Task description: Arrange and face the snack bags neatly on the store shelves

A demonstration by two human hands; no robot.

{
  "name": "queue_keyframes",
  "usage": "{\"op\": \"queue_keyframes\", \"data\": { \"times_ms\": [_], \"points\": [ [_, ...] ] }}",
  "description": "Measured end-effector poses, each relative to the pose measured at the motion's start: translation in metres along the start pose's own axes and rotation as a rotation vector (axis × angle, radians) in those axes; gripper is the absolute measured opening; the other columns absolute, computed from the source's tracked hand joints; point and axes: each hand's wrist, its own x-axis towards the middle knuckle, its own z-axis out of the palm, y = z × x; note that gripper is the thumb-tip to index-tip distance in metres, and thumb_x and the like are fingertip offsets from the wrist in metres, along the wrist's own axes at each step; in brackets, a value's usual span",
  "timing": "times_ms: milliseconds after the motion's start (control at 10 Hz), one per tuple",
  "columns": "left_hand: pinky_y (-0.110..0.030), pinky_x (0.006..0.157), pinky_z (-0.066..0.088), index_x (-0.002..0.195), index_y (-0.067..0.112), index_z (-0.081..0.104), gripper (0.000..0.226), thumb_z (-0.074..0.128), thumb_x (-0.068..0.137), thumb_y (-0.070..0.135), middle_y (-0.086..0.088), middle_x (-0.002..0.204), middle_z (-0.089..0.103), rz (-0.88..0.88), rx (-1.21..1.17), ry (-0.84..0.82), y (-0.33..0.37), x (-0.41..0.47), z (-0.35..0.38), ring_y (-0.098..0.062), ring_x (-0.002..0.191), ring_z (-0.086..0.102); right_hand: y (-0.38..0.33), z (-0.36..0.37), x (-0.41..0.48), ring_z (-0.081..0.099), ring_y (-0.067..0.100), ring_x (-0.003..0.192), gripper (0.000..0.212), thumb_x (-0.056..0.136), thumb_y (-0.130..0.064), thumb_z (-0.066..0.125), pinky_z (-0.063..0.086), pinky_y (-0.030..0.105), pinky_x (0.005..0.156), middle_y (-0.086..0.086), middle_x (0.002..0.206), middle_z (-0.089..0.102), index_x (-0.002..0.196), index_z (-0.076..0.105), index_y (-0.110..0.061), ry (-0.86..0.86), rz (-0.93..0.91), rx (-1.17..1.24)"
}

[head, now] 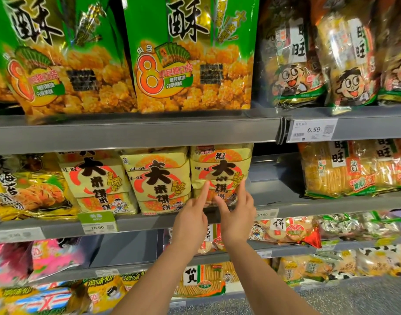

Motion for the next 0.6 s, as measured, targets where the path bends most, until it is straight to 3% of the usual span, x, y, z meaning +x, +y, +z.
{"op": "queue_keyframes", "data": {
  "times_ms": [200,400,500,600],
  "points": [
    [-0.024,0.061,0.046,0.126,0.05,-0.03,0.087,0.045,0.093,0.02,-0.005,0.122,0.053,-0.028,0.075,-0.012,0.009,-0.013,-0.005,-0.016,0.081,0.059,-0.001,-0.009,-0.009,0.037,0.022,0.125,0.079,0.08,-0.054,0.061,0.042,0.047,0.099,0.002,0.14,0.039,0.145,0.019,-0.039,0.005,-0.001,0.039],
    [-0.024,0.061,0.044,0.145,0.042,0.0,0.068,0.042,0.095,0.025,0.001,0.112,0.057,-0.023,0.103,0.069,0.018,-0.026,-0.021,-0.01,0.078,0.052,-0.01,-0.023,-0.026,0.048,0.017,0.121,0.067,0.082,-0.041,0.065,0.047,0.044,0.096,-0.002,0.137,0.041,0.139,0.031,-0.032,0.051,0.005,0.182],
    [-0.029,0.071,0.052,0.145,0.04,0.013,0.058,0.04,0.095,0.028,0.0,0.114,0.058,-0.012,0.061,0.123,0.021,-0.035,-0.032,-0.015,0.089,0.059,-0.018,-0.034,-0.034,0.053,0.014,0.115,0.055,0.085,-0.035,0.064,0.05,0.042,0.093,-0.005,0.132,0.047,0.134,0.04,-0.031,0.041,0.03,0.289],
    [-0.033,0.075,0.05,0.139,0.03,0.037,0.044,0.04,0.096,0.027,0.0,0.117,0.061,-0.062,-0.043,0.167,0.027,-0.041,-0.045,-0.019,0.097,0.06,-0.025,-0.044,-0.043,0.057,0.009,0.104,0.032,0.09,-0.029,0.057,0.05,0.033,0.09,-0.007,0.116,0.06,0.122,0.051,-0.031,-0.041,0.041,0.378]
  ]
}}
